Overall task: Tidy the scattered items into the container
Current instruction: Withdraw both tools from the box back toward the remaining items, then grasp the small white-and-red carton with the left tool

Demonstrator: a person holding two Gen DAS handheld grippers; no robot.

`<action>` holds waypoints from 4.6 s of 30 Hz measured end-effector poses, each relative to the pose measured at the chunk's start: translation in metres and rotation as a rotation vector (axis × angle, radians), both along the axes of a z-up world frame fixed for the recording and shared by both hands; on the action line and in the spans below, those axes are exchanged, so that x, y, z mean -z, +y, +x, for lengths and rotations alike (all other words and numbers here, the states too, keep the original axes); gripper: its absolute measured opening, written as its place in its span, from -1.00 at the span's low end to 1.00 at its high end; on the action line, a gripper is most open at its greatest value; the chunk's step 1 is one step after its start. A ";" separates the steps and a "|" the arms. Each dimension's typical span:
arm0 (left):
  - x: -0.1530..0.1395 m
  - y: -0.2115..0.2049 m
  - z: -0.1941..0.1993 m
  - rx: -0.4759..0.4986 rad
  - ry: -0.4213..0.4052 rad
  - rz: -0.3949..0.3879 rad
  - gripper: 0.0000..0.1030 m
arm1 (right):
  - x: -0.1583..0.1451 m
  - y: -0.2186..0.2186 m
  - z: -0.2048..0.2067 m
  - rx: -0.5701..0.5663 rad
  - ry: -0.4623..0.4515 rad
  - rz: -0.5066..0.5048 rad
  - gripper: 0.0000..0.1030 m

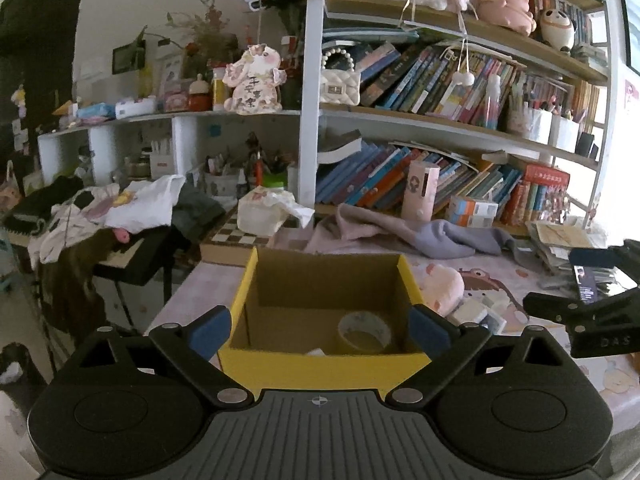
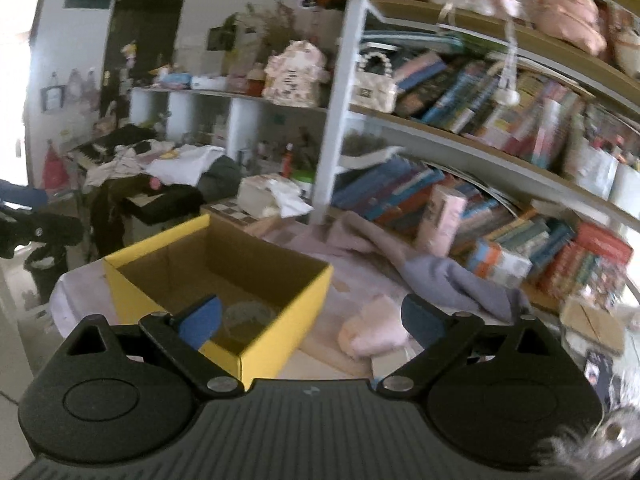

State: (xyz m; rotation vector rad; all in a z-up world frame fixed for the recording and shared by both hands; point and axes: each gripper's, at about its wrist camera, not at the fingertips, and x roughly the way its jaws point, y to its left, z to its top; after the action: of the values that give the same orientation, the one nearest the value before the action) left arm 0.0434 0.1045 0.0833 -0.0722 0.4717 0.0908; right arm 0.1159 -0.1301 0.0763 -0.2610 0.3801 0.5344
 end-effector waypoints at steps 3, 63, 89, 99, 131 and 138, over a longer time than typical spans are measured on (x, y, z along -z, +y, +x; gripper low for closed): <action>0.009 -0.011 -0.010 -0.005 -0.009 0.023 0.89 | 0.008 -0.012 -0.017 0.045 -0.005 0.021 0.90; 0.094 -0.160 -0.012 0.457 0.171 0.104 0.89 | 0.094 -0.090 -0.065 0.363 0.192 -0.001 0.94; 0.096 -0.155 -0.013 0.551 0.171 0.097 0.89 | 0.085 -0.086 -0.067 0.425 0.176 0.003 0.94; 0.104 -0.175 0.020 0.557 0.190 0.080 0.88 | 0.094 -0.100 -0.038 0.408 0.196 -0.028 0.94; 0.136 -0.240 0.196 0.247 0.391 0.039 0.31 | 0.113 -0.157 0.191 0.116 0.320 0.052 0.53; 0.150 -0.244 0.222 0.203 0.420 0.017 -0.05 | 0.136 -0.156 0.237 0.122 0.390 0.086 0.53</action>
State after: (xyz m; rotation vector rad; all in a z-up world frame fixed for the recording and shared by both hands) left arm 0.2651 -0.1398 -0.0669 0.0134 0.8947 -0.0921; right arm 0.3529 -0.2864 -0.0596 -0.0479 0.7445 0.4792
